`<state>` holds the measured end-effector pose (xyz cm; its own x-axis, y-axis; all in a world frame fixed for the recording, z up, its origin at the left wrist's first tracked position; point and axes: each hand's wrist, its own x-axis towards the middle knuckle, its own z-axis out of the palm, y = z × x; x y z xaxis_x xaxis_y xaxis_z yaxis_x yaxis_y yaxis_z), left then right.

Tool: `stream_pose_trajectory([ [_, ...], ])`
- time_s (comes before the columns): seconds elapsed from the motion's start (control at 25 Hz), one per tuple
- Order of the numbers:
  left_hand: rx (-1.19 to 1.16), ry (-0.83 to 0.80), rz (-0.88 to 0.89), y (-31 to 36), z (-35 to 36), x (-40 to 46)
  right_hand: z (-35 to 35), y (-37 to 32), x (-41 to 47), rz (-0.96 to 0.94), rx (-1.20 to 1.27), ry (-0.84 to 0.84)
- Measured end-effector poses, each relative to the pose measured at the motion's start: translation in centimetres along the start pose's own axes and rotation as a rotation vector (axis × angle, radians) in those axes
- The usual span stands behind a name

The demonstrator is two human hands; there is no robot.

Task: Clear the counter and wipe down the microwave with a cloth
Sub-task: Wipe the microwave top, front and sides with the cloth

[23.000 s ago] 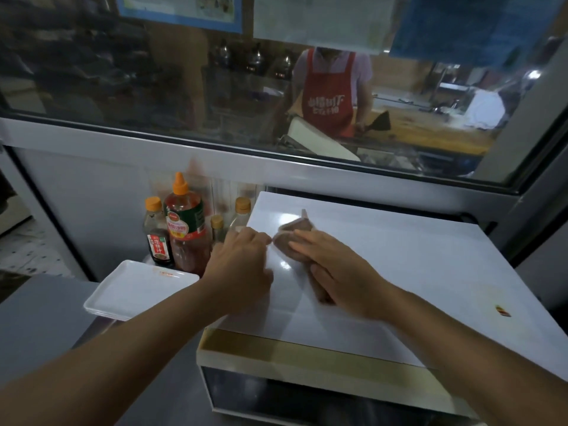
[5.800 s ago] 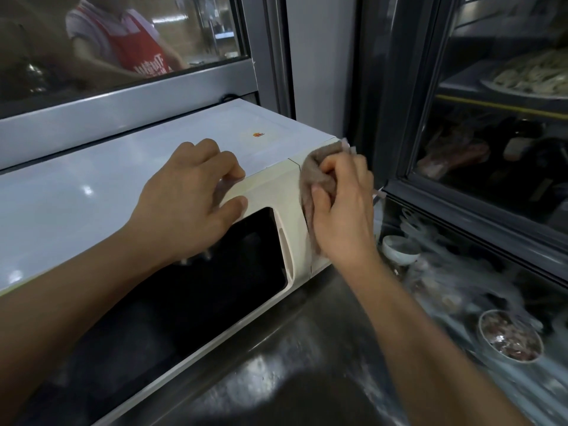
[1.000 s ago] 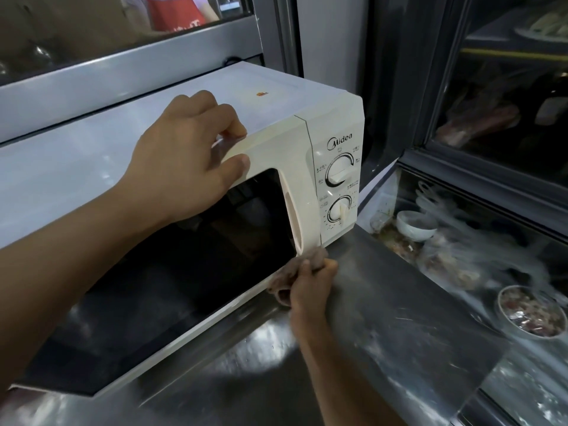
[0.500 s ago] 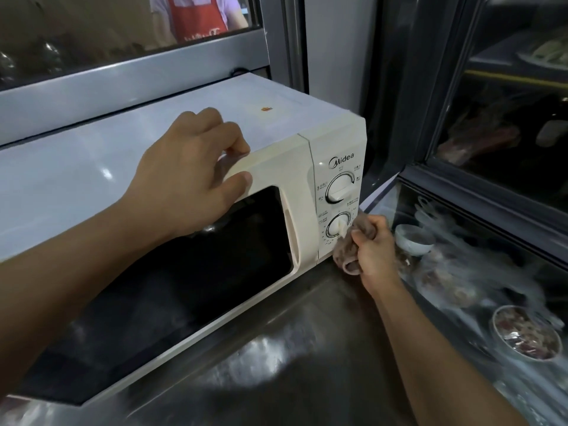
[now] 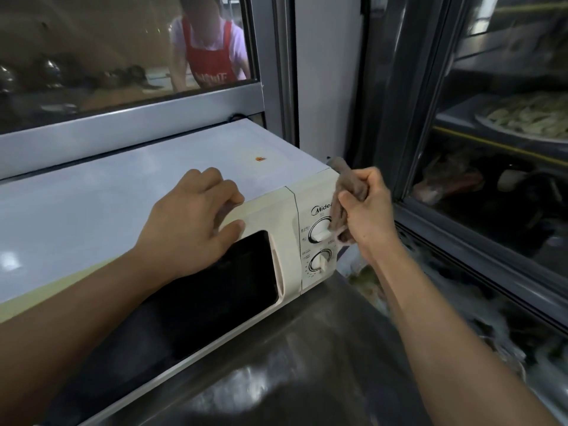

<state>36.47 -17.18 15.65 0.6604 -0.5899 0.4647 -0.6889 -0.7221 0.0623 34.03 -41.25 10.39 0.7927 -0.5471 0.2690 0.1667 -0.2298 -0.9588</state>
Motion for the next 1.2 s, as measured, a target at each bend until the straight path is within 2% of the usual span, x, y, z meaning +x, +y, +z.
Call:
stream_pose_trajectory([
  [0.12,-0.017,-0.012,-0.026,0.1,-0.1,0.0,1.5,-2.7,0.0,-0.122,-0.144,0.011],
  [0.32,-0.035,0.009,-0.036,0.0,0.0,0.0,4.6,-3.1,-4.0,-0.183,-0.263,0.135],
  [0.48,-0.041,0.026,-0.034,-0.3,0.3,0.1,7.6,-3.2,-7.8,-0.229,-0.287,0.127],
  [0.64,-0.109,0.031,-0.037,-0.3,0.2,0.0,10.3,-3.8,-10.9,-0.292,-0.275,0.197],
  [0.72,-0.123,0.014,-0.038,-0.4,-0.2,-0.1,10.1,-3.3,-11.7,-0.254,-0.245,0.205],
  [0.84,0.072,-0.079,0.044,-0.2,-1.1,-0.2,9.2,-2.8,-12.0,-0.126,-0.276,0.200],
  [0.92,0.169,-0.067,0.096,0.0,-1.6,-0.9,9.2,-3.0,-11.2,-0.120,-0.298,0.205],
  [1.08,0.202,0.050,-0.019,-0.6,-2.0,-3.7,9.8,-2.7,-10.3,-0.181,-0.392,0.216],
  [1.2,0.212,0.056,-0.026,-0.9,-1.7,-4.7,9.8,-0.1,-11.0,-0.173,-0.508,0.204],
])
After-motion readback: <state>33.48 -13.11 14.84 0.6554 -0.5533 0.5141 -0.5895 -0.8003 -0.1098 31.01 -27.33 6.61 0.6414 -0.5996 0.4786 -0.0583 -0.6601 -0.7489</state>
